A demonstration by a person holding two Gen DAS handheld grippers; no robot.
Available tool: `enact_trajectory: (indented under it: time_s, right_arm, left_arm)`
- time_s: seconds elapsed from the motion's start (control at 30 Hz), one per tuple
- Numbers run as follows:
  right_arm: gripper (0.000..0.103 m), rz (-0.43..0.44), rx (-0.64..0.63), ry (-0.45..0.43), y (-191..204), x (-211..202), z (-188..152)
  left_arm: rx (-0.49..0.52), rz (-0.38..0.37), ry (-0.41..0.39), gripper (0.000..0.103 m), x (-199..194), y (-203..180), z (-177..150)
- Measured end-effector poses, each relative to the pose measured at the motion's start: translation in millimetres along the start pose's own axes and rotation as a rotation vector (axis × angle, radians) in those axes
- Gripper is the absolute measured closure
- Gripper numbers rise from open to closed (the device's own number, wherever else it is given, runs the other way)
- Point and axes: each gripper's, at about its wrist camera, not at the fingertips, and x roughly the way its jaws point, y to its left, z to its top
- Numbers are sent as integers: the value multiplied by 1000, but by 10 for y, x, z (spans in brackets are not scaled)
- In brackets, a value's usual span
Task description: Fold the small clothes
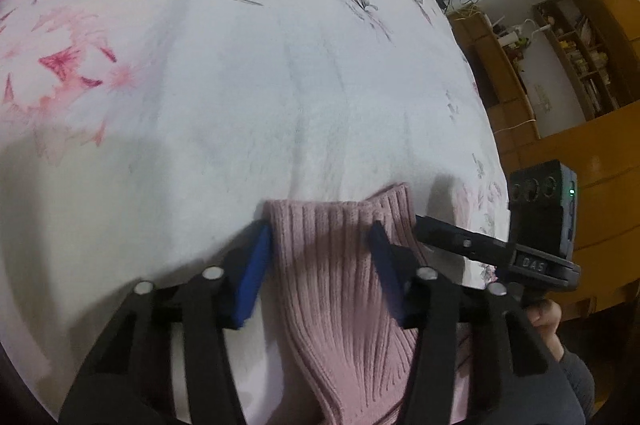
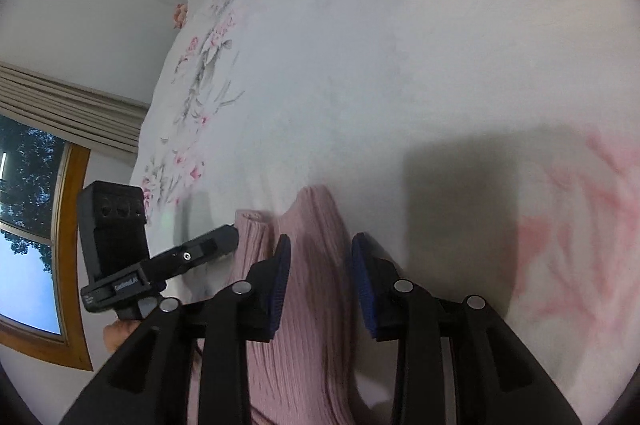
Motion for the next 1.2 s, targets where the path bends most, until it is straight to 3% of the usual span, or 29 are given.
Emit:
enact_trajectory:
  time_s: [0.03, 0.07, 0.1, 0.13, 0.5, 0.7, 0.8, 0.97, 1.03, 1.13, 1.2]
  right_arm:
    - [71, 9, 5, -1, -1, 38, 13]
    - [73, 8, 5, -2, 13, 61, 17]
    - [86, 2, 2, -4, 29, 74, 23]
    - [91, -5, -11, -13, 57, 52, 12]
    - [94, 41, -82, -121, 419, -849, -341]
    - [94, 74, -162, -147, 751, -1351, -882]
    - [94, 48, -216, -145, 889, -1465, -1191]
    - [94, -3, -256, -98, 856, -1495, -1896]
    - [93, -42, -270, -54, 766, -1391, -2188]
    - [93, -88, -232, 51, 542, -1180, -2532]
    - [90, -97, -193, 66, 438, -1170, -2677]
  left_arm:
    - [1, -2, -4, 75, -2, 3, -2]
    - [2, 1, -10, 80, -16, -2, -2]
    - [5, 18, -25, 95, -52, -9, -9]
    - [2, 18, -32, 97, -80, -9, -13]
    - [95, -76, -124, 98, -1007, -527, -317]
    - [198, -65, -100, 98, -1458, -957, -745]
    - [221, -53, -79, 98, -1583, -1026, -1060]
    - [229, -9, -17, 98, -1598, -868, -1726]
    - [230, 50, 41, 97, -1494, -755, -1997]
    - [141, 103, 142, 96, -1325, -465, -2367]
    - [82, 65, 139, 95, -1343, -342, -2514]
